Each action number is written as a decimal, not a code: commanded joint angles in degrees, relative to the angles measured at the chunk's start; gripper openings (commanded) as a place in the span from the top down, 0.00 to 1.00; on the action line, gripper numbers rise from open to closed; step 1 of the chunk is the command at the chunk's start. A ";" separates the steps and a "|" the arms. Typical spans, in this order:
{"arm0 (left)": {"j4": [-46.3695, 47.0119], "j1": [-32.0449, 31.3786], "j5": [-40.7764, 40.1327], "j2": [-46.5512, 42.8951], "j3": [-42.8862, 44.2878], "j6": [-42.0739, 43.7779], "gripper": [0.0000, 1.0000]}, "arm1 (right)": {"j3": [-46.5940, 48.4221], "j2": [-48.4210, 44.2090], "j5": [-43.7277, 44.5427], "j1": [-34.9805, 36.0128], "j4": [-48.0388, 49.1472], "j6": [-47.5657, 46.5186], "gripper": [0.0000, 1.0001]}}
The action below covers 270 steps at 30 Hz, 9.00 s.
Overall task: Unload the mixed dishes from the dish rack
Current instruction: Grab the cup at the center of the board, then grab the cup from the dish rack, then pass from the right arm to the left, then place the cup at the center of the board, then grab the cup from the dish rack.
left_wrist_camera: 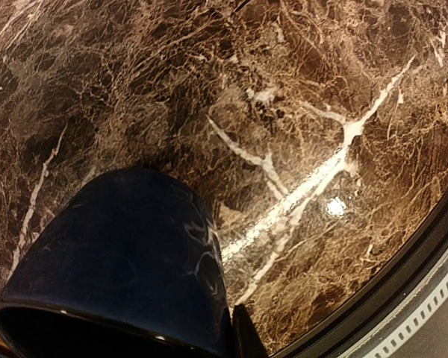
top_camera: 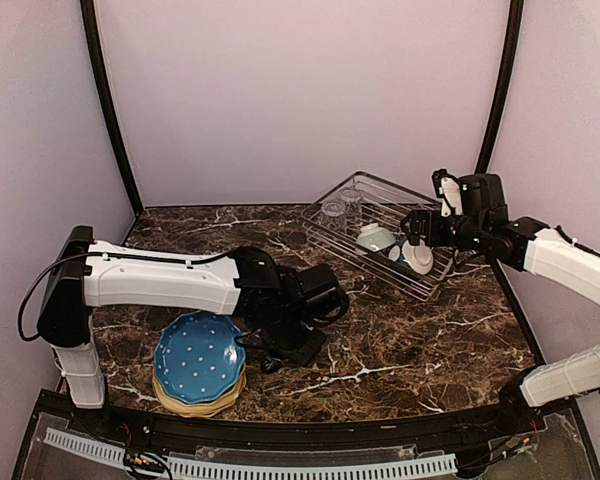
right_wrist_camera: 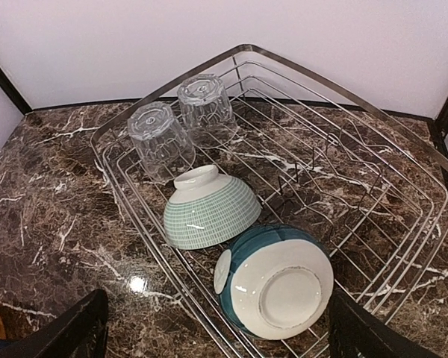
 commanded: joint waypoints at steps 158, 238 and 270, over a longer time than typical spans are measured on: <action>32.42 4.95 14.89 -7.23 0.44 1.89 0.99 | -12.11 -13.72 -27.52 -9.23 12.88 8.21 0.01; 46.53 14.78 8.02 -42.45 -35.83 -0.47 0.01 | 60.27 61.70 -18.75 -6.83 -8.43 -10.37 0.01; 48.66 15.92 13.40 -38.72 -35.55 -4.63 0.01 | 64.42 56.76 -11.24 -3.61 -3.73 -14.09 0.53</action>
